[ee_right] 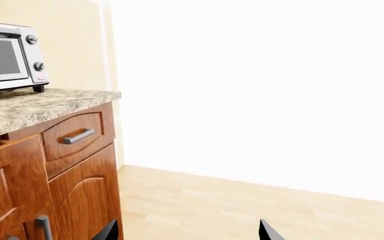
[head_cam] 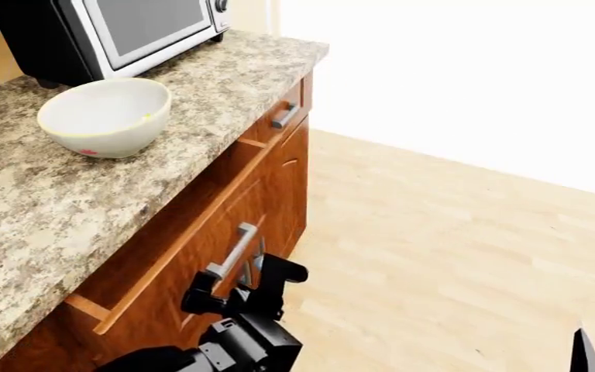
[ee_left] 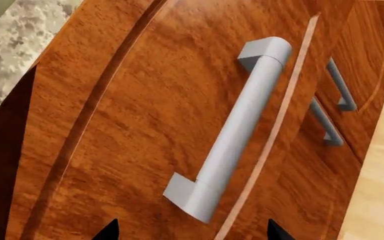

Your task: Place the bar in the bowl and close the drawer.

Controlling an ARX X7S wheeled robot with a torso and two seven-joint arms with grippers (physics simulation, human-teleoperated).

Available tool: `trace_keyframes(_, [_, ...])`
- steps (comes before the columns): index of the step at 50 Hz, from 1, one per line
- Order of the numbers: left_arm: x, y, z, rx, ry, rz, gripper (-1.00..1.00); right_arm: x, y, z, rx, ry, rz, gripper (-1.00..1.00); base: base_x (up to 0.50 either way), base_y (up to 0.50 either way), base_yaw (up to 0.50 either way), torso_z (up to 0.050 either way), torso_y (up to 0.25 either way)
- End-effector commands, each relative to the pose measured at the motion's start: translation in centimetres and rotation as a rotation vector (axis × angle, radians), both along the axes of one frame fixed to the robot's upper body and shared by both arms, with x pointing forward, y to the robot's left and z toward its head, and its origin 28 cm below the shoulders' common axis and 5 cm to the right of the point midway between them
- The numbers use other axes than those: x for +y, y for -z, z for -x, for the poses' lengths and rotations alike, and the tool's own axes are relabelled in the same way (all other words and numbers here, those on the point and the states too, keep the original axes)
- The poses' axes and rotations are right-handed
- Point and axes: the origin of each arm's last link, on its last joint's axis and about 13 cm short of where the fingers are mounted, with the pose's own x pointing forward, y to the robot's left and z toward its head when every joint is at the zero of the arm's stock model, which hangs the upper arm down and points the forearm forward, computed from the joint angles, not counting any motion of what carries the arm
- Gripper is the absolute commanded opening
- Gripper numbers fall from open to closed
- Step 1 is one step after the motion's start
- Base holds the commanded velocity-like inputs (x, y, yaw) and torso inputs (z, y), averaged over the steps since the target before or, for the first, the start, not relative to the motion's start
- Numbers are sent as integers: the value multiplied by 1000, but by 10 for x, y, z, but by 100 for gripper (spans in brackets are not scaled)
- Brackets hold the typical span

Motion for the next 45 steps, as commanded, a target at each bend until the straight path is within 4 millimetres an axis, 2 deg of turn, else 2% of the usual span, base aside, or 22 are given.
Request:
trace_keyframes(1, [15, 0, -12, -16, -91, -50, 100, 0, 0, 1, -3, 1, 1, 100, 0, 0, 0, 0, 0])
trace_keyframes(21, [37, -3, -27, -33, -193, -113, 100, 0, 0, 2, -9, -3, 6, 100, 0, 0, 0, 0, 0])
trace_keyframes(45, [69, -1, -36, -43, -107, -283, 100, -1, 1, 2, -16, -13, 17, 100, 0, 0, 0, 0, 1])
